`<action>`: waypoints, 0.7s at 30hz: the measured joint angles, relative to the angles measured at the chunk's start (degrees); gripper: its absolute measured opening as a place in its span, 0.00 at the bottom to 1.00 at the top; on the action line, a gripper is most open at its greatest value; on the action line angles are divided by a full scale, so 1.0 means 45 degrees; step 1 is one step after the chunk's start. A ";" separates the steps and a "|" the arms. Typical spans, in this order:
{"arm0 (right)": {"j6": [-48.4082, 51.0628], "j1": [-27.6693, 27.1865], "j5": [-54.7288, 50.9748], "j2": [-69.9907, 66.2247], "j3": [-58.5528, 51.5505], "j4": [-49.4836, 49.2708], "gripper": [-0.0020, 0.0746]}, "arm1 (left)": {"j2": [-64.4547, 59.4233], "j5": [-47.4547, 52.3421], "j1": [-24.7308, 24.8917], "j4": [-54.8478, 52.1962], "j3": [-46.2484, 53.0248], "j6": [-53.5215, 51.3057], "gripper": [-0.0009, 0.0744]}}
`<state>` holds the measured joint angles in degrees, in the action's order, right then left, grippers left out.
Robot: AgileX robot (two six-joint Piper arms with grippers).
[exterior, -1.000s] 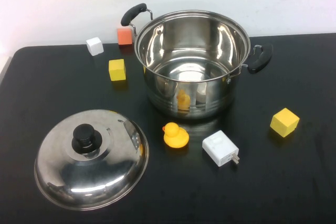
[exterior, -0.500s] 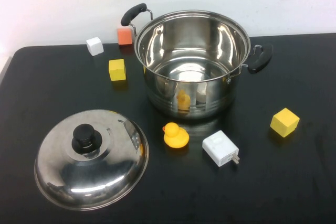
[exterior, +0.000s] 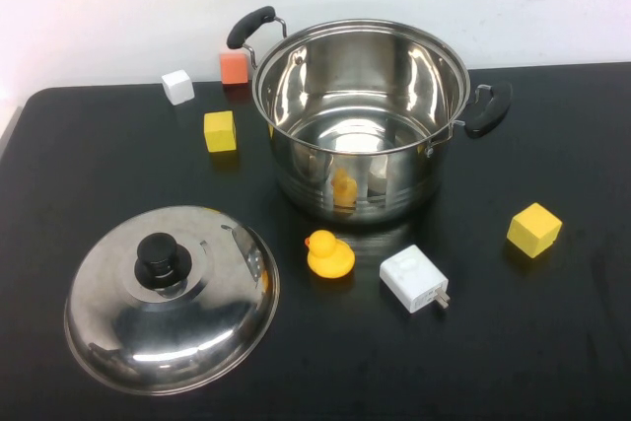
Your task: Cover the pot
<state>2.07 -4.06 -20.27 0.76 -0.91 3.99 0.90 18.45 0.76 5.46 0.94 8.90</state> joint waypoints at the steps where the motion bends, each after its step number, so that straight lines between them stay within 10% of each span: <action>1: 0.0000 0.0000 0.0000 0.0000 0.0000 0.0000 0.02 | 0.0000 0.0000 0.0000 0.0000 0.0000 0.0000 0.01; 21: 0.0000 0.0000 0.0000 0.0000 0.0000 0.0000 0.02 | 0.0000 0.0000 0.0000 -0.0278 0.0000 0.0000 0.01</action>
<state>2.07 -4.06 -20.27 0.76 -0.91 3.99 0.90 18.45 0.76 4.21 0.94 8.90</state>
